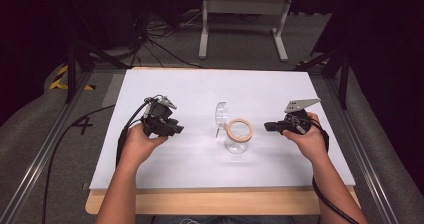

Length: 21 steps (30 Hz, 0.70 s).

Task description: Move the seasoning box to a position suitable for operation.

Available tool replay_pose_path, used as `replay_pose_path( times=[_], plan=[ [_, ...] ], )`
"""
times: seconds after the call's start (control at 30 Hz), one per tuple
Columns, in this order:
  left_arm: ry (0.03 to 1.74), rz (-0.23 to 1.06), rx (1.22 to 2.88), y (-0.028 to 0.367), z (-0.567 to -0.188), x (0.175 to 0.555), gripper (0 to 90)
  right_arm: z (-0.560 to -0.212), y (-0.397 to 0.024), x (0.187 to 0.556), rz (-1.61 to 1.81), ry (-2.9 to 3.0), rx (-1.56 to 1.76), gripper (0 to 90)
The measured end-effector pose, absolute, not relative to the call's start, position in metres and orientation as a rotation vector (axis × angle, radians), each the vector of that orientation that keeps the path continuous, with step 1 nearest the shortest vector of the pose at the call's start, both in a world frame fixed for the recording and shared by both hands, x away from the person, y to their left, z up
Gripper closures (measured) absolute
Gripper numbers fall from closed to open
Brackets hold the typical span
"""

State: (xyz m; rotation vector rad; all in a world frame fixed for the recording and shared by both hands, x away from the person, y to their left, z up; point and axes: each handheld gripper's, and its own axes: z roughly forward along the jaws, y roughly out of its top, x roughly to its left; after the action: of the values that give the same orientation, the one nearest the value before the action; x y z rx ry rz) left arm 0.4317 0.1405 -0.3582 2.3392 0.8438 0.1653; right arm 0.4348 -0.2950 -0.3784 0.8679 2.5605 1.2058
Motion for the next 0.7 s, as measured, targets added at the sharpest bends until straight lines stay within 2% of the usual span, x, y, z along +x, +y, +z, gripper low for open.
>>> replay_pose_path(
  times=[0.7],
  plan=[
    [0.763, 0.167, 2.190, 0.146, -0.337, 0.413, 64.7, -0.396, -0.275, 0.443, 1.341, 2.616, 0.785, 90.0]
  ],
)
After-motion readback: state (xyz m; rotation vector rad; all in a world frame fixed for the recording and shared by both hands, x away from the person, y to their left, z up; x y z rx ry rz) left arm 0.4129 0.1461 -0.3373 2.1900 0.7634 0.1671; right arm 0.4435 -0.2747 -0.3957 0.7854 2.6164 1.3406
